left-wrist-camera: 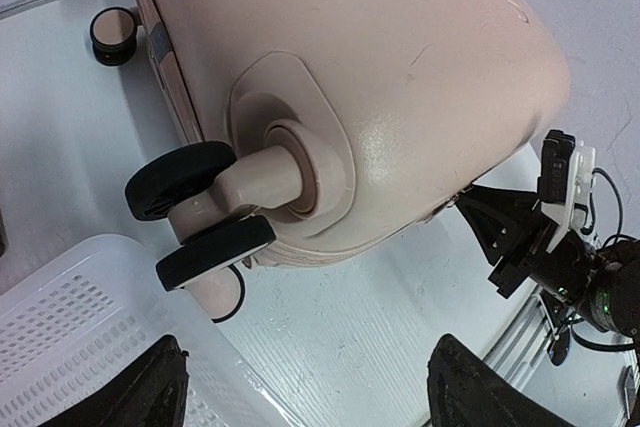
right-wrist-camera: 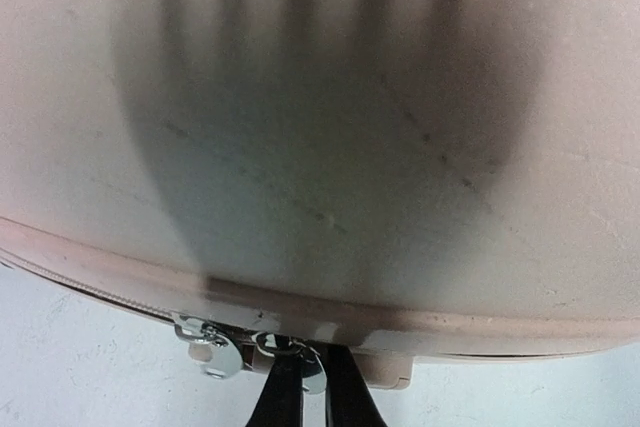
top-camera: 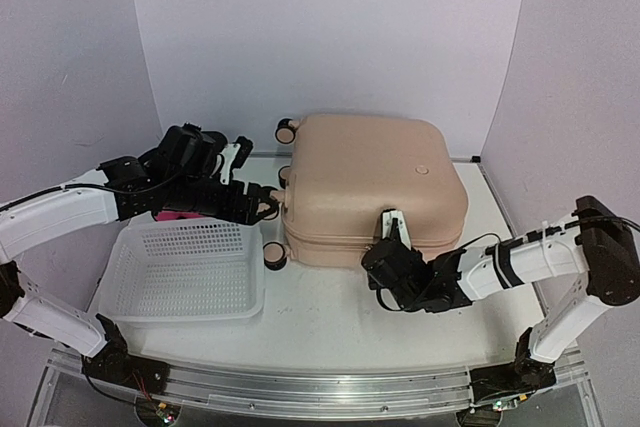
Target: Open, take out, and arrange the luggage
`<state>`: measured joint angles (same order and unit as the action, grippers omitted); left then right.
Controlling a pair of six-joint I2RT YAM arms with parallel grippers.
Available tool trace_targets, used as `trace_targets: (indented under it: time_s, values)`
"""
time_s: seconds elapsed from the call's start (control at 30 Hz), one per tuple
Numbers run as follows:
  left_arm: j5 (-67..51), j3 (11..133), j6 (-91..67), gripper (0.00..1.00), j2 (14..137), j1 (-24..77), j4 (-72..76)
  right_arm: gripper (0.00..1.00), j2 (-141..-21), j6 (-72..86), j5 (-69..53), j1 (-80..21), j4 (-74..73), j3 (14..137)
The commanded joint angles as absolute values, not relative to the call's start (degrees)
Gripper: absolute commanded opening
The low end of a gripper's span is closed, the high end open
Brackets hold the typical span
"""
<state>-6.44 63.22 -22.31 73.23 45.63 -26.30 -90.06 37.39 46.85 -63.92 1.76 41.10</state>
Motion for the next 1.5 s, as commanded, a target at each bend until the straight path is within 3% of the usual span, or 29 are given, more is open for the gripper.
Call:
trace_targets:
  time_s: [0.0,0.37,0.63,0.87,1.27,1.47]
  values:
    - [-7.62,63.72,-22.17,0.85,71.98,45.12,-23.99,0.00,-87.26,37.32,50.10,-63.11,-2.60,44.70]
    - [-12.16,65.49,-19.86,0.96,75.81,44.30,-23.91,0.00,-78.30,29.11,45.16,-60.19,-14.78,40.28]
    - [-12.20,66.26,-19.78,0.92,79.01,44.30,-23.81,0.00,-72.20,24.96,39.51,-54.49,-16.16,35.55]
    - [-10.73,66.47,-19.60,0.90,80.88,44.09,-23.82,0.00,-66.98,17.42,44.39,-49.75,-18.61,30.86]
    - [-14.05,66.06,-23.19,0.83,79.15,43.68,-22.83,0.00,-60.64,0.55,10.86,-37.43,-20.01,30.11]
    - [-16.29,63.56,-32.26,0.92,74.47,43.68,-19.77,0.00,-58.76,-2.73,7.11,-36.74,-19.60,28.96]
